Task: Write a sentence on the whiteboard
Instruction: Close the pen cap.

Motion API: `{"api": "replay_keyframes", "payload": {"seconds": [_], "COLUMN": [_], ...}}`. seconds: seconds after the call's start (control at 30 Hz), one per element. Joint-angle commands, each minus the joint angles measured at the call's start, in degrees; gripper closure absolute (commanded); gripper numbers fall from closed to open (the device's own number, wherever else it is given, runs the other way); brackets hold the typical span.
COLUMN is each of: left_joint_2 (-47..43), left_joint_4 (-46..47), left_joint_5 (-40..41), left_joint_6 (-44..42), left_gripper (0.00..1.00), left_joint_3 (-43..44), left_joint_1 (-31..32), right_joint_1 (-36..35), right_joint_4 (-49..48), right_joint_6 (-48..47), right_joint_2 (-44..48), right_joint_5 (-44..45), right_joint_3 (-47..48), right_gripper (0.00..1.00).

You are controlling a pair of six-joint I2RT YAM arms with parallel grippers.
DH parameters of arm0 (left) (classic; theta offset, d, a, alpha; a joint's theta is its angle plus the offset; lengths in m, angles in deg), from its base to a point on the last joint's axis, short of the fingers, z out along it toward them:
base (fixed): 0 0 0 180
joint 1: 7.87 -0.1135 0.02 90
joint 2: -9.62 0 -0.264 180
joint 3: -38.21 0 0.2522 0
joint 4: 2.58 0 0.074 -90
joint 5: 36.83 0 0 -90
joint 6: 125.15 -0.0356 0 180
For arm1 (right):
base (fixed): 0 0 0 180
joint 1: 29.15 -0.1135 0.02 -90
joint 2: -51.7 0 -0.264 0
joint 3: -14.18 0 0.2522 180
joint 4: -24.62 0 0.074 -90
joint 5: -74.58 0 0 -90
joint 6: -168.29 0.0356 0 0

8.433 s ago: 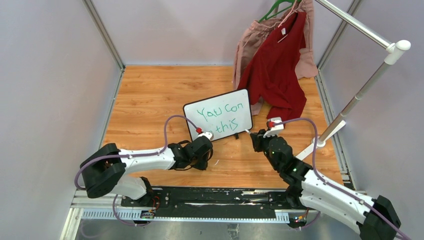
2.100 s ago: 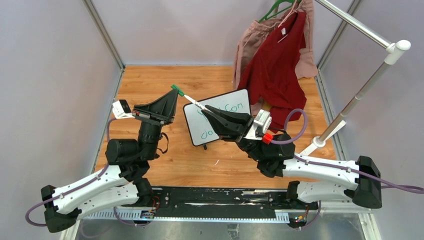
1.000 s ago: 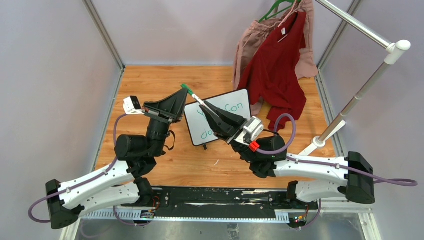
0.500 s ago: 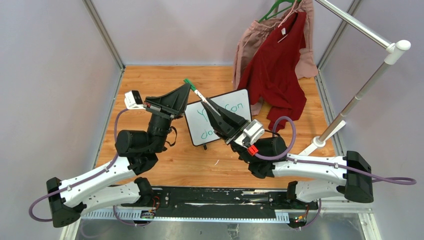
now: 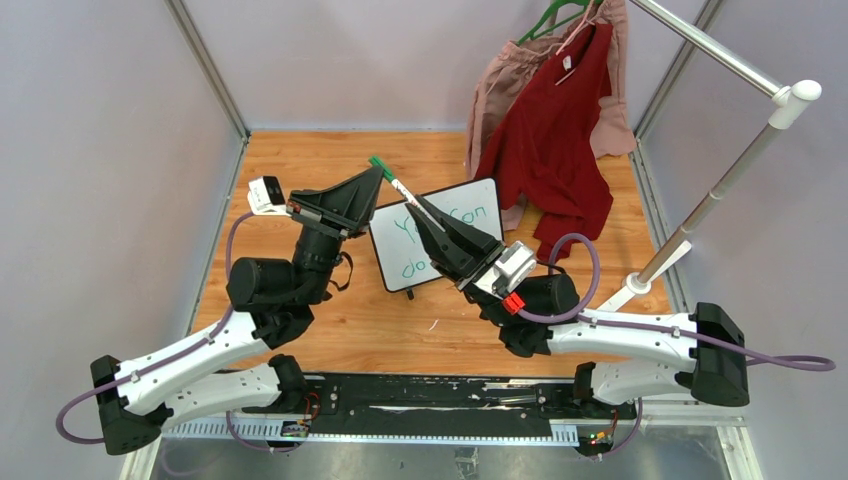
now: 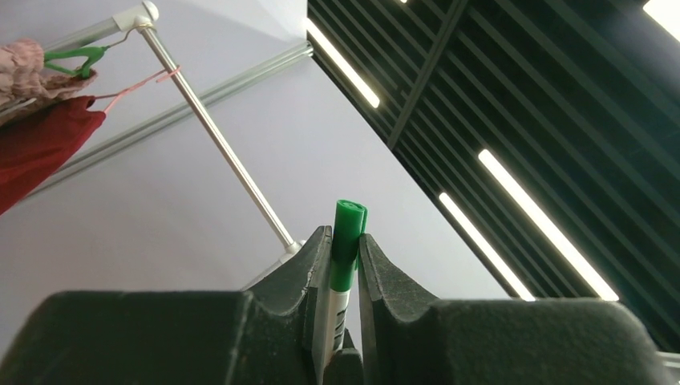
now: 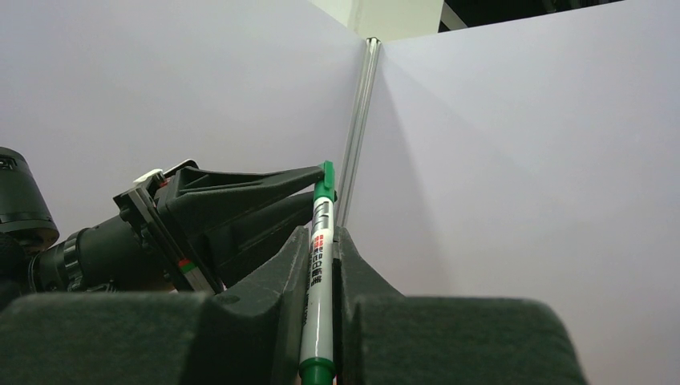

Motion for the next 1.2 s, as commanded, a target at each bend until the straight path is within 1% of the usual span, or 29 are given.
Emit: {"api": "replay_keyframes", "payload": {"seconds": [0.0,0.3,0.37,0.53,0.63,0.8,0.93,1.07,1.17], "left_joint_2": [0.4,0.1,-0.1,-1.0,-1.9,-3.0,-2.7,-1.9,-1.5], "left_joint_4": [-3.3,-3.3,-3.3,-3.5,-4.6,-6.1,-6.5,-6.1,-5.9], "left_joint_5": [-5.4,-4.9,-4.8,-3.3,-1.5,0.5,0.1,-0.9,-1.4], "left_joint_6": [-1.1,-1.5,-1.7,-3.2,-5.2,-9.3,-10.7,-10.8,-10.7], "left_gripper": [0.77,0.66,0.58,0.32,0.25,0.24,0.25,0.28,0.31], "left_joint_3": [0.9,0.8,0.8,0.7,1.0,2.7,4.3,5.2,5.5], "left_joint_1": [0.9,0.9,1.0,1.0,0.9,1.0,1.0,0.9,0.9], "right_joint_1": [-0.6,-0.8,-0.9,-1.4,-1.4,-1.5,-1.5,-1.4,-1.5], "right_joint_4": [-1.6,-1.4,-1.4,-1.0,-0.3,2.9,5.0,5.9,6.3], "right_joint_6": [0.4,1.1,1.2,1.6,2.5,4.6,5.9,6.6,7.0], "right_joint_2": [1.0,1.8,2.1,3.0,4.1,6.1,7.0,7.3,7.3], "right_joint_5": [-0.4,-0.2,-0.2,-0.6,-0.8,-3.2,-4.6,-5.0,-5.4], "right_joint_3": [0.7,-0.1,-0.2,-0.5,-1.0,-1.7,-1.8,-1.9,-1.8], "right_gripper": [1.00,1.00,1.00,1.00,1.00,1.00,1.00,1.00,1.00]}}
